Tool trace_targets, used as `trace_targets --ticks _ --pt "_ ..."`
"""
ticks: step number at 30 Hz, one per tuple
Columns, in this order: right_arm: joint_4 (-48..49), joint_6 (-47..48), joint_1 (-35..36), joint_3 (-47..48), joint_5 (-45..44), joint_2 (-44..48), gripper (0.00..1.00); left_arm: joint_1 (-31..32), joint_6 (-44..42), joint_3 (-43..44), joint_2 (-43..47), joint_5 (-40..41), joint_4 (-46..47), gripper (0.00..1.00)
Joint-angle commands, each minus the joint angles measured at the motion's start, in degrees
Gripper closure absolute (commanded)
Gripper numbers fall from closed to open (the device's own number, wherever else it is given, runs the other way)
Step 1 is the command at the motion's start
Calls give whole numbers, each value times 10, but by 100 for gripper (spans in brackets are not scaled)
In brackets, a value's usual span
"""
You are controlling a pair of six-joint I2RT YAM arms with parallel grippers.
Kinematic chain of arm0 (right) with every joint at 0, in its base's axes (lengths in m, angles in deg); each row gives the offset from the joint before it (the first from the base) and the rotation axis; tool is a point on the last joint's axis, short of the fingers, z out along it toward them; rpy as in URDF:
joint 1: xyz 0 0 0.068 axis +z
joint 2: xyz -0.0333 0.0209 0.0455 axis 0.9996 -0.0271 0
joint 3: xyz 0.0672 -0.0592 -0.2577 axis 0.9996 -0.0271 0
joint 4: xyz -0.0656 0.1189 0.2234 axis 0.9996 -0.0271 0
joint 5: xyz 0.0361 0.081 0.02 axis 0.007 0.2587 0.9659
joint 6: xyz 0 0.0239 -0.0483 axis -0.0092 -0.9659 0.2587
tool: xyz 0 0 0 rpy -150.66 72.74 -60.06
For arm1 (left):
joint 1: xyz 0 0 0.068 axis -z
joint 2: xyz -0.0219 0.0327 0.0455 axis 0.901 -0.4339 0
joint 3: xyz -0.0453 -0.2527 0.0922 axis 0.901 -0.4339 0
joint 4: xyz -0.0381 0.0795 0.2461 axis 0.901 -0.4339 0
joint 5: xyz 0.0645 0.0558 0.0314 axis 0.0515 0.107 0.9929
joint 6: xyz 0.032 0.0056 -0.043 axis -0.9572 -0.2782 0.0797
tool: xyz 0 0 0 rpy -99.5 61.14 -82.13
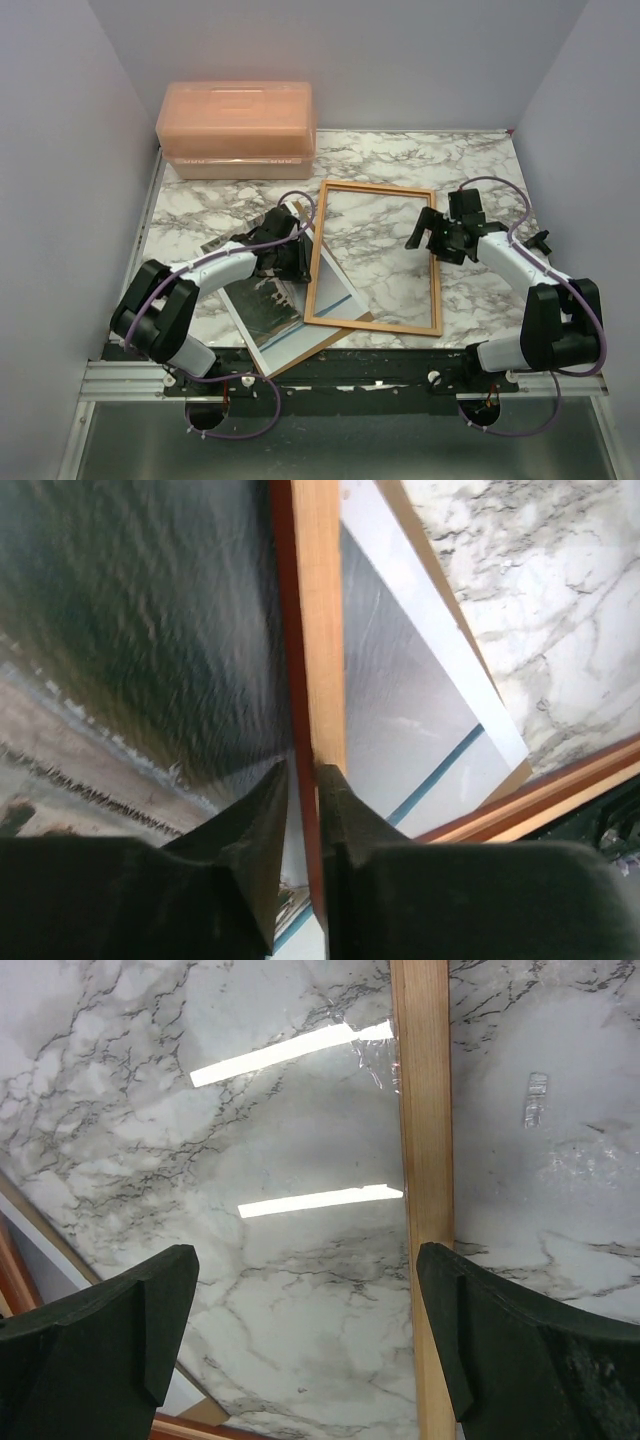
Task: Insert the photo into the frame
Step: Place the photo frame item in the photo frame, then move the photo frame to the center of the board.
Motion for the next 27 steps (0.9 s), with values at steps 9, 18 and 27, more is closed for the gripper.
trace_targets --ticks 9,18,27 --pt "-61 -10 3 12 -104 10 1 2 26 -48 56 -40 71 40" --pt "-53 -21 2 -7 -115 -9 9 5 69 -71 0 -92 157 51" --pt "-30 -18 -3 11 -73 -48 8 45 90 -37 -40 -107 169 59"
